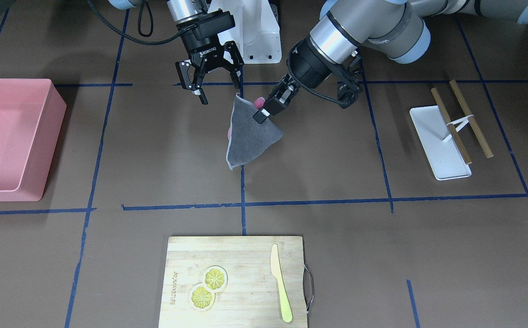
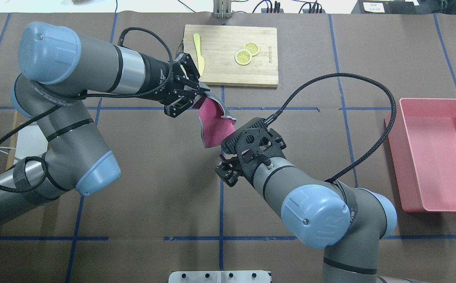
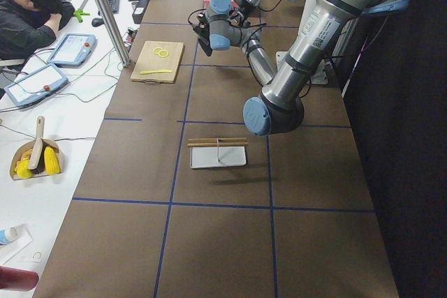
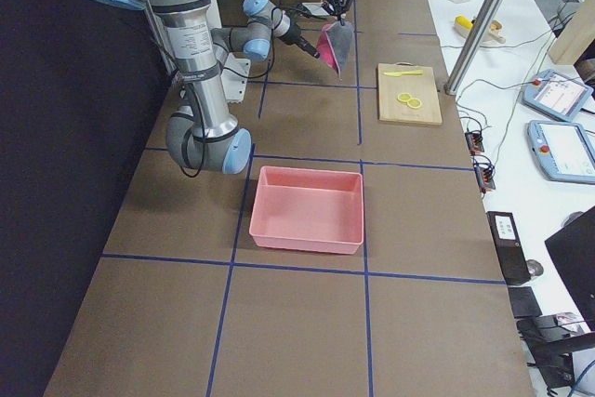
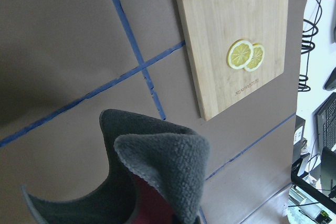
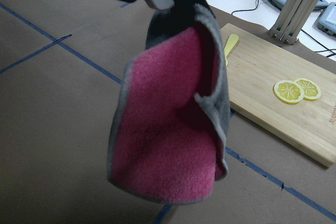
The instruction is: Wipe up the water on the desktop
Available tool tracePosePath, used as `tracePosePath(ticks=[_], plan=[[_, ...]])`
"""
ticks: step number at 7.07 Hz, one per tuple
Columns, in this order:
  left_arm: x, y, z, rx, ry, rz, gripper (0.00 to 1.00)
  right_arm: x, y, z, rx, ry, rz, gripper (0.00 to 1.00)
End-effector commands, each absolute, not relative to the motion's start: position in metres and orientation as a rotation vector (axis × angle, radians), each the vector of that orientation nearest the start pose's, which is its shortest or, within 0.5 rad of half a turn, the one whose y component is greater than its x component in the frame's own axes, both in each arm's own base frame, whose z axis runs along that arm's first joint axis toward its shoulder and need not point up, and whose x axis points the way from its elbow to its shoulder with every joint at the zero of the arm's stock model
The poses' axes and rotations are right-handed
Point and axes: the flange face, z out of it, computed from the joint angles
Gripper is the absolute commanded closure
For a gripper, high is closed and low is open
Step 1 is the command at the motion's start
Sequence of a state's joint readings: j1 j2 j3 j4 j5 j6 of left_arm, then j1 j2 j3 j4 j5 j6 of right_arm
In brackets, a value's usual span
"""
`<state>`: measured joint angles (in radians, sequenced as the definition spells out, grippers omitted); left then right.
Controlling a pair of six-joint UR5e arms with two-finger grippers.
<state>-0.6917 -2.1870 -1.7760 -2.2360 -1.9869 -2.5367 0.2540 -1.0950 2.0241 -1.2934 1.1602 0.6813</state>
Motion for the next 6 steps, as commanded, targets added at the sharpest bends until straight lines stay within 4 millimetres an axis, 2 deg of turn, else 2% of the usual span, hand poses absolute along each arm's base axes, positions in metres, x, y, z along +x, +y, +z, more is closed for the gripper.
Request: tracePosePath(ticks=[1, 3, 6], plan=[[0.43, -0.44, 0.125, -0.625, 1.467, -0.999, 0.98, -0.491, -0.305, 0.164, 0.947, -0.81, -0.304, 0.0], [0.449, -0.415, 0.121, -0.677, 1.45, -0.969, 0.99, -0.491, -0.305, 0.164, 0.948, -0.811, -0.302, 0.0], [0.455, -0.408, 0.119, -0.689, 1.446, -0.957, 0.99, -0.491, -0.305, 0.164, 0.945, -0.816, -0.297, 0.03]])
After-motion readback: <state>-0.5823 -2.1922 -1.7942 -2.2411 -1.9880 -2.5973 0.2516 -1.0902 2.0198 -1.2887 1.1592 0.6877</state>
